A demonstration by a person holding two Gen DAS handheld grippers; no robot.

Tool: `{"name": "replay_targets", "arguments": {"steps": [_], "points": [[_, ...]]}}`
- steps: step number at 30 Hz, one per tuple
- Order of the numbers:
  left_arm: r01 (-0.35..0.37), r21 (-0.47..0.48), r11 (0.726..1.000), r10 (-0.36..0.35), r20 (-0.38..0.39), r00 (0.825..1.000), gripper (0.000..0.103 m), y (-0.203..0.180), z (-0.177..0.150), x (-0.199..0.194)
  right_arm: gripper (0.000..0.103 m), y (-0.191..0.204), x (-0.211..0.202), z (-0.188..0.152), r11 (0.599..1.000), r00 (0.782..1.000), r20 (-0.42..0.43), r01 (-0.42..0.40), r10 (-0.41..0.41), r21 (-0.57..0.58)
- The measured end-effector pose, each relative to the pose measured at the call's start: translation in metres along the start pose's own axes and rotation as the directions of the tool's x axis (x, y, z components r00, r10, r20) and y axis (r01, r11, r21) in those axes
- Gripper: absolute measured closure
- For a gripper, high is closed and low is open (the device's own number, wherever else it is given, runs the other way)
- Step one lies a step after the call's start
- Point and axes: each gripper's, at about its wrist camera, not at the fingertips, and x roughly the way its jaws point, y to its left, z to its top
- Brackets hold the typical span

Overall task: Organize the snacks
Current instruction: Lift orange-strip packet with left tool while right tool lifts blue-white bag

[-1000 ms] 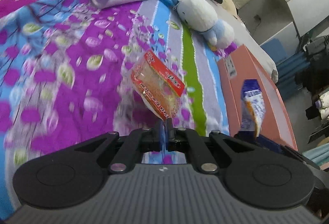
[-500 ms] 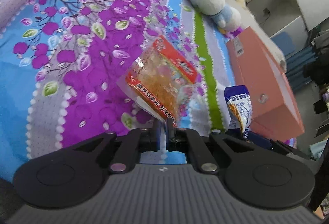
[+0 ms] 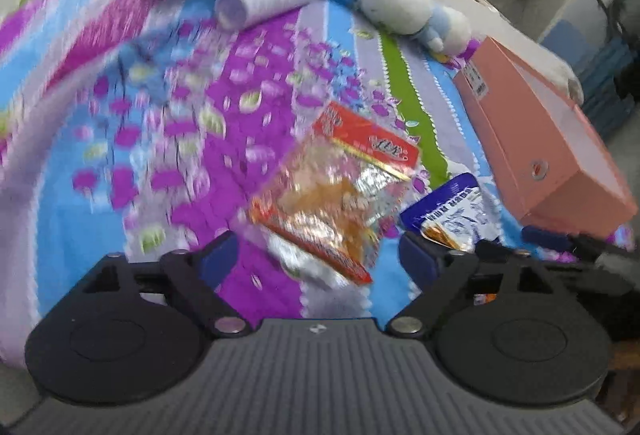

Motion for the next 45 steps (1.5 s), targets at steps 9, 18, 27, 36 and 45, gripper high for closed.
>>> {"name": "replay_targets", "arguments": {"steps": [9,18,27,36,45], "points": [[0.003,0.243,0.97,0.012,-0.06,0.998,0.004,-0.016,0.017,0.026,0.019,-0.002,0.011,-0.004,0.993,0.995,-0.022,-0.102,0.101,-0.053],[0.014,0.352,0.936,0.037,-0.137,0.99,0.002,-0.024,0.022,0.055,0.02,0.012,0.024,-0.016,0.976,0.993,-0.093,-0.084,0.067,-0.199],[0.034,0.371,0.928,0.023,-0.15,0.988,0.002,-0.022,0.023,0.073,0.036,0.003,0.013,-0.015,0.989,0.996,-0.082,-0.041,0.03,-0.139],[0.025,0.362,0.932,0.035,-0.159,0.987,0.001,-0.019,0.02,0.091,0.037,-0.007,0.012,-0.018,0.997,0.997,-0.076,-0.009,0.003,-0.075],[-0.028,0.308,0.951,0.068,-0.121,0.99,0.025,-0.021,0.023,0.083,0.037,-0.008,0.012,-0.017,0.999,0.997,-0.076,-0.002,-0.001,-0.036]]}}
